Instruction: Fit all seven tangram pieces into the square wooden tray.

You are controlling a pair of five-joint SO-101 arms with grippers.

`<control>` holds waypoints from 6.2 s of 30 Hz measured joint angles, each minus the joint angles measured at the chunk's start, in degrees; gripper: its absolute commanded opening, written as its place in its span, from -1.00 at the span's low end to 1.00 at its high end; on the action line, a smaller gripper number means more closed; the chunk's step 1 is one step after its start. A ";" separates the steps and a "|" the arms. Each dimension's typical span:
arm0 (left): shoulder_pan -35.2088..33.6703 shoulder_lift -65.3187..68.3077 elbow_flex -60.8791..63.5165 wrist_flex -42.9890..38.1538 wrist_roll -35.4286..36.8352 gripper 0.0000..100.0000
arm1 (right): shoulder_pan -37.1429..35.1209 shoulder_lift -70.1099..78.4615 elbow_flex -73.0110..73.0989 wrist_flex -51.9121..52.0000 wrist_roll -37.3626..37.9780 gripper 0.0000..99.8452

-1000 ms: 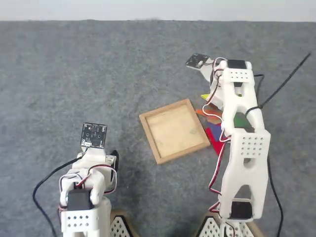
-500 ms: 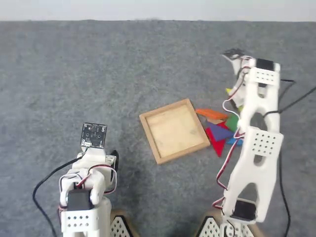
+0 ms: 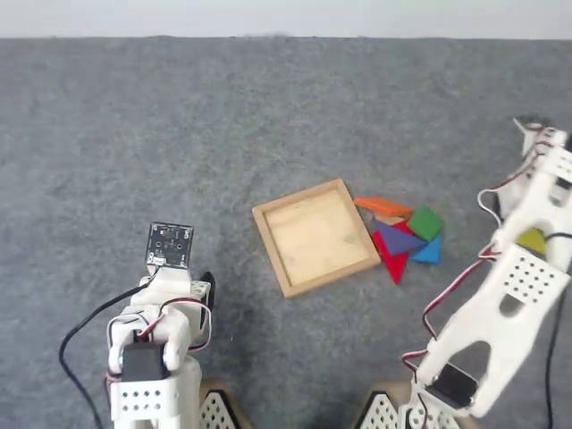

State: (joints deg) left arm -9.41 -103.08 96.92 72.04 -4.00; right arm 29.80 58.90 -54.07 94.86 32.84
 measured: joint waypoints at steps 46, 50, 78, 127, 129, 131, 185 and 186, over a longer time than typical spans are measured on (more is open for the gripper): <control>0.00 0.00 0.00 0.00 0.00 -0.69 | -1.67 -43.08 63.38 -23.82 16.09 -0.30; 0.09 0.00 0.00 0.00 0.00 -0.69 | -1.41 -40.88 58.29 -23.82 13.71 -0.23; -0.09 0.00 0.00 0.00 0.00 -0.69 | 2.46 -21.80 39.74 -17.85 17.23 -0.20; 0.00 0.00 0.00 0.00 0.00 -0.69 | -1.76 -21.63 29.10 -3.87 -2.29 -0.48; 0.00 0.00 0.00 0.00 0.00 -0.69 | -2.90 -21.63 29.10 -4.57 -3.52 -0.34; 0.00 0.00 0.00 0.00 0.00 -0.69 | -3.34 -21.63 29.10 -5.27 -3.96 -0.21; 0.00 0.00 0.00 0.00 0.00 -0.69 | -5.27 -28.66 28.92 -4.13 -2.64 -0.85; 0.00 0.00 0.00 0.00 0.00 -0.69 | -5.89 -29.98 28.92 -3.08 -2.64 -0.84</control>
State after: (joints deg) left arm -9.41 -103.08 96.92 72.04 -4.00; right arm 23.91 28.92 -25.14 91.78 30.20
